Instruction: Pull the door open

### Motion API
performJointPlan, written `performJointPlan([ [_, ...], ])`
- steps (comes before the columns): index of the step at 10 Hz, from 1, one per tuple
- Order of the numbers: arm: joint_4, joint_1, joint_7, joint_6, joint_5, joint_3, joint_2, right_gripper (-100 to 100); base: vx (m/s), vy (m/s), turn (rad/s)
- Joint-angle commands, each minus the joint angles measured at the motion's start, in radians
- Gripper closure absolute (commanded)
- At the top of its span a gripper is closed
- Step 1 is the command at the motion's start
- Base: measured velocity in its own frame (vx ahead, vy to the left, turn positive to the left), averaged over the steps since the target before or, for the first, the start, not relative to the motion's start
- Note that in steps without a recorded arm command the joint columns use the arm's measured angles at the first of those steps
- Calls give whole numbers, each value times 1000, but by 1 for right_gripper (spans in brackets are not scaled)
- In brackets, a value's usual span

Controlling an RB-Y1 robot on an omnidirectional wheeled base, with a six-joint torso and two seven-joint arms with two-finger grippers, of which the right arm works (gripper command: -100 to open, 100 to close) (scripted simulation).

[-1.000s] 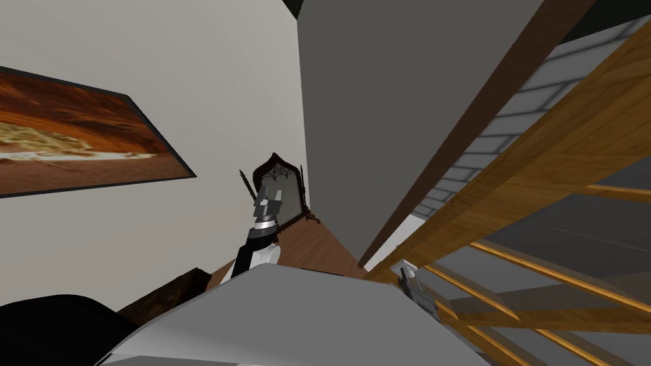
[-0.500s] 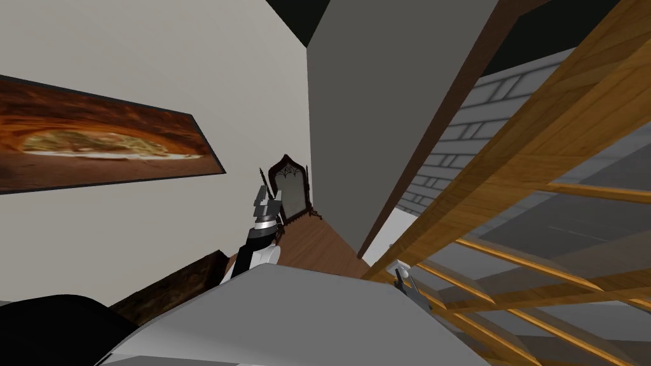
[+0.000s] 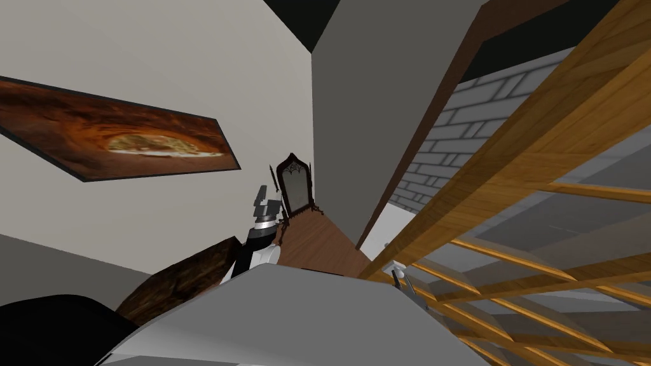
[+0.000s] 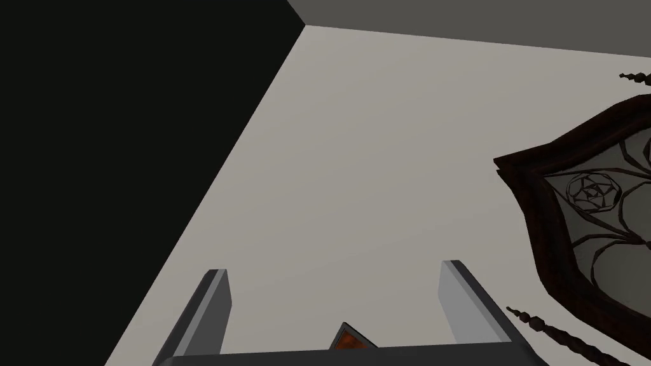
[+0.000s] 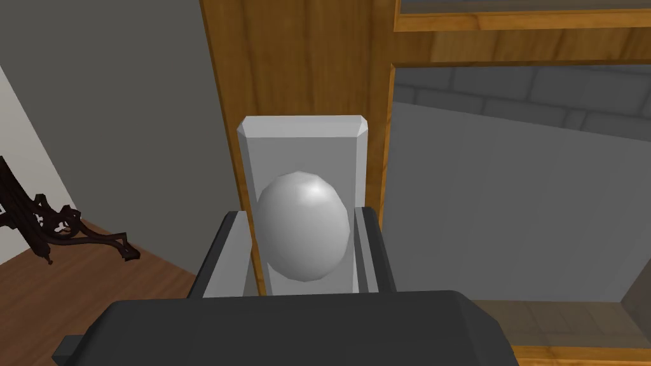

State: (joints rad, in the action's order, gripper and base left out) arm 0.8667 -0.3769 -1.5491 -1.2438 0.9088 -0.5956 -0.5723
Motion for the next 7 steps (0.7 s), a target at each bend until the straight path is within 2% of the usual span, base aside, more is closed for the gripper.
performJointPlan([
  [1,5,-7,-7,-13,-16,-22,-11,100,-236,-33,46],
  [2,-4,-1,-6,-10,-12,-15,-3,100,-106,-5,20],
  [3,-8,-5,-14,-25,-26,-37,-7,100,-209,-6,94],
  [7,-13,-11,-29,-59,-54,-76,-24,100,-208,-36,79],
])
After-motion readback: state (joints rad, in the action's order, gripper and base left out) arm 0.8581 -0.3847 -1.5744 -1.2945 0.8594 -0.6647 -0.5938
